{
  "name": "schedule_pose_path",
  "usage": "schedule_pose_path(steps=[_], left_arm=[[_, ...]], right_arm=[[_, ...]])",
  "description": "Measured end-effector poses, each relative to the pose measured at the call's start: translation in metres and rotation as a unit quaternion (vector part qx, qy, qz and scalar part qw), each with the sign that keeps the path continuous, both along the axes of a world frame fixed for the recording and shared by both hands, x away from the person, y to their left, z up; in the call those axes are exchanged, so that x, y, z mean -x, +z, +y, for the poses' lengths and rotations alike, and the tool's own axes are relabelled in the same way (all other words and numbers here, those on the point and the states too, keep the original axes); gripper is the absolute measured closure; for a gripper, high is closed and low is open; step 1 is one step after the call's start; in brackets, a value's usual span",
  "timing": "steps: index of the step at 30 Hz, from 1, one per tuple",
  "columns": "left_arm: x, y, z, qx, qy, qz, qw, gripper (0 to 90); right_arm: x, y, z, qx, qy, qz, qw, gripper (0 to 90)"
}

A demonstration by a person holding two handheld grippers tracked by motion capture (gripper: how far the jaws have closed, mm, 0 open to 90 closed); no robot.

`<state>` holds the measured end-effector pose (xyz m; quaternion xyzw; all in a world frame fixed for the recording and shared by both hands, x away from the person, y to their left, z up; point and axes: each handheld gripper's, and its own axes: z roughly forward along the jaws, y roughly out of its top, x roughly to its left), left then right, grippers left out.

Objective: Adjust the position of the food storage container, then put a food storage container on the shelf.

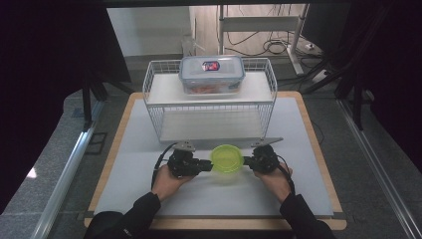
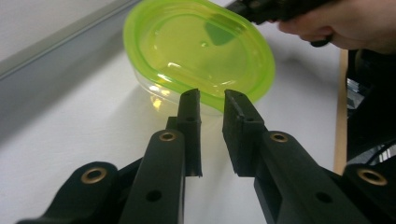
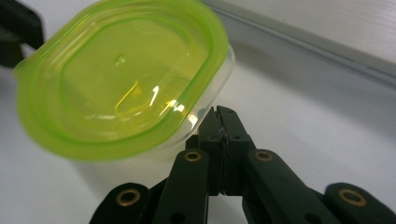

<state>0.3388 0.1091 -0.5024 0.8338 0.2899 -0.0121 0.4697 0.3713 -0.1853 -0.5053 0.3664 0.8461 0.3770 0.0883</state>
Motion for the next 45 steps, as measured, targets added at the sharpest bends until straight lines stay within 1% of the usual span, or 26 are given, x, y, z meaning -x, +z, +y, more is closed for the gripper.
schedule_pose_path(steps=[1, 2, 3, 4, 5, 6, 7, 10, 12, 13, 14, 15, 17, 19, 22, 24, 26, 27, 28, 30, 31, 33, 35, 40, 43, 45], left_arm=[[0.000, 0.000, 0.000, 0.000, 0.000, 0.000, 1.0000, 75.9], [0.003, 0.002, 0.002, 0.000, 0.005, -0.007, 1.0000, 74.8], [0.003, 0.002, 0.002, 0.000, 0.005, -0.007, 1.0000, 72.5], [0.007, 0.004, 0.005, -0.006, 0.010, -0.018, 0.9998, 72.5], [0.009, 0.005, 0.007, -0.013, 0.015, -0.027, 0.9995, 69.1], [0.012, 0.007, 0.010, -0.023, 0.019, -0.040, 0.9987, 63.1], [0.015, 0.008, 0.012, -0.032, 0.024, -0.053, 0.9978, 63.1], [0.028, 0.009, 0.020, -0.054, 0.048, -0.083, 0.9939, 51.3], [0.033, 0.009, 0.025, -0.065, 0.056, -0.096, 0.9916, 44.8], [0.036, 0.009, 0.027, -0.070, 0.062, -0.101, 0.9905, 38.3], [0.039, 0.009, 0.030, -0.075, 0.067, -0.107, 0.9892, 38.3], [0.043, 0.008, 0.033, -0.080, 0.074, -0.114, 0.9876, 35.4], [0.047, 0.007, 0.037, -0.084, 0.080, -0.119, 0.9860, 28.8], [0.052, 0.006, 0.043, -0.085, 0.089, -0.124, 0.9846, 23.7], [0.059, 0.004, 0.050, -0.086, 0.096, -0.125, 0.9838, 15.7], [0.063, 0.003, 0.054, -0.089, 0.103, -0.126, 0.9826, 10.4], [0.066, 0.001, 0.058, -0.091, 0.109, -0.126, 0.9819, 7.3], [0.068, 0.000, 0.061, -0.088, 0.113, -0.127, 0.9814, 6.1], [0.070, 0.000, 0.063, -0.084, 0.114, -0.127, 0.9818, 4.9], [0.071, -0.001, 0.065, -0.080, 0.119, -0.129, 0.9812, 3.5], [0.072, -0.002, 0.066, -0.079, 0.119, -0.130, 0.9812, 2.8], [0.072, -0.003, 0.068, -0.070, 0.118, -0.131, 0.9819, 2.1], [0.072, -0.003, 0.068, -0.069, 0.114, -0.135, 0.9819, 1.8], [0.072, -0.005, 0.066, -0.069, 0.107, -0.138, 0.9823, 0.7], [0.072, -0.006, 0.065, -0.073, 0.104, -0.140, 0.9820, 0.7], [0.072, -0.006, 0.063, -0.075, 0.105, -0.141, 0.9816, 0.8]], right_arm=[[-0.002, 0.000, 0.000, 0.001, 0.001, -0.004, 1.0000, 89.5], [-0.002, 0.000, 0.000, 0.005, -0.002, -0.005, 1.0000, 89.4], [-0.002, 0.000, 0.000, 0.005, -0.002, -0.005, 1.0000, 89.4], [-0.002, 0.001, -0.001, 0.010, -0.003, -0.009, 0.9999, 88.8], [-0.002, 0.001, -0.003, 0.013, -0.001, -0.010, 0.9999, 87.0], [-0.002, 0.003, -0.007, 0.016, -0.002, -0.010, 0.9998, 83.1], [-0.002, 0.003, -0.007, 0.016, -0.002, -0.010, 0.9998, 83.1], [-0.002, 0.005, -0.015, 0.009, -0.005, -0.015, 0.9998, 75.3], [0.000, 0.007, -0.020, 0.008, -0.008, -0.016, 0.9998, 68.3], [0.001, 0.008, -0.022, 0.005, -0.008, -0.016, 0.9998, 65.2], [0.002, 0.008, -0.023, 0.003, -0.008, -0.016, 0.9998, 62.0], [0.003, 0.009, -0.025, 0.003, -0.009, -0.016, 0.9998, 59.7], [0.006, 0.011, -0.029, -0.003, -0.011, -0.017, 0.9998, 52.6], [0.008, 0.013, -0.031, -0.008, -0.011, -0.019, 0.9997, 47.8], [0.011, 0.014, -0.033, -0.010, -0.006, -0.023, 0.9997, 38.3], [0.013, 0.014, -0.034, -0.006, -0.001, -0.025, 0.9997, 31.7], [0.014, 0.013, -0.033, -0.003, 0.003, -0.028, 0.9996, 27.5], [0.014, 0.013, -0.033, -0.003, 0.004, -0.029, 0.9996, 26.3], [0.014, 0.013, -0.033, -0.005, 0.004, -0.029, 0.9996, 24.0], [0.014, 0.013, -0.031, -0.007, 0.001, -0.034, 0.9994, 20.2], [0.014, 0.013, -0.031, -0.013, 0.001, -0.035, 0.9993, 17.5], [0.013, 0.013, -0.031, -0.019, 0.000, -0.032, 0.9993, 13.3], [0.013, 0.012, -0.030, -0.019, 0.000, -0.032, 0.9993, 9.6], [0.013, 0.013, -0.027, -0.021, -0.007, -0.034, 0.9992, 4.9], [0.014, 0.017, -0.026, -0.027, -0.014, -0.040, 0.9987, 3.9], [0.013, 0.020, -0.026, -0.035, -0.016, -0.038, 0.9985, 2.5]])
